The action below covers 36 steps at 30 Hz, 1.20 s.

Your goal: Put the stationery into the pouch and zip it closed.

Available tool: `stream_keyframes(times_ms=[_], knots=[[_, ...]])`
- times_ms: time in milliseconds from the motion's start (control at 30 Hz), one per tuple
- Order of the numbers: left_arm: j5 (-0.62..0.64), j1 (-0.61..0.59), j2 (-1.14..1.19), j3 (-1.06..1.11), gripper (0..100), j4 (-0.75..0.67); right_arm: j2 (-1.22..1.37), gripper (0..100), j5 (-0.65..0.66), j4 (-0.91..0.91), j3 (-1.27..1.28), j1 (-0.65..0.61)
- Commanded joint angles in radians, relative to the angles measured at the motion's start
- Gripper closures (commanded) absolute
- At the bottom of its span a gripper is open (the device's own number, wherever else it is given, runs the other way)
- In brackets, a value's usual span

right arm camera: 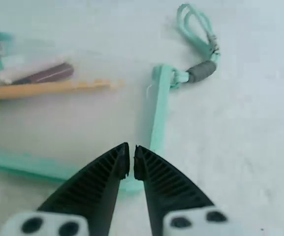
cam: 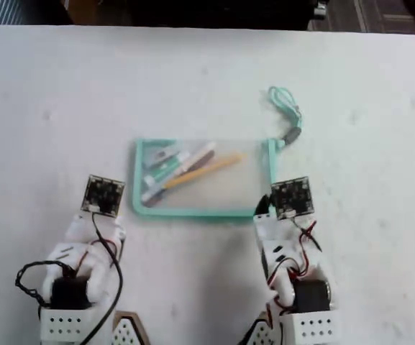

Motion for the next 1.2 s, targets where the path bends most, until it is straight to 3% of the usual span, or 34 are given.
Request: stream_keyframes(times_ms=[0, 467, 667, 1167], knots=[[0.009, -0.005, -0.010, -0.003, 98, 0.043, -0.005, 98.1, 0.000, 0.047, 0.009, -0.044], [0.011, -0.004, -0.010, -0.003, 98, 0.157, -0.005, 98.1, 0.000, 0.142, 0.009, -0.045], [0.011, -0.005, -0.010, -0.003, 98, 0.190, -0.007, 98.1, 0.006, 0.375, 0.009, -0.054], [0.003, -0.001, -0.010, -0.003, 98, 0.190, -0.005, 98.1, 0.005, 0.380, 0.009, -0.047]])
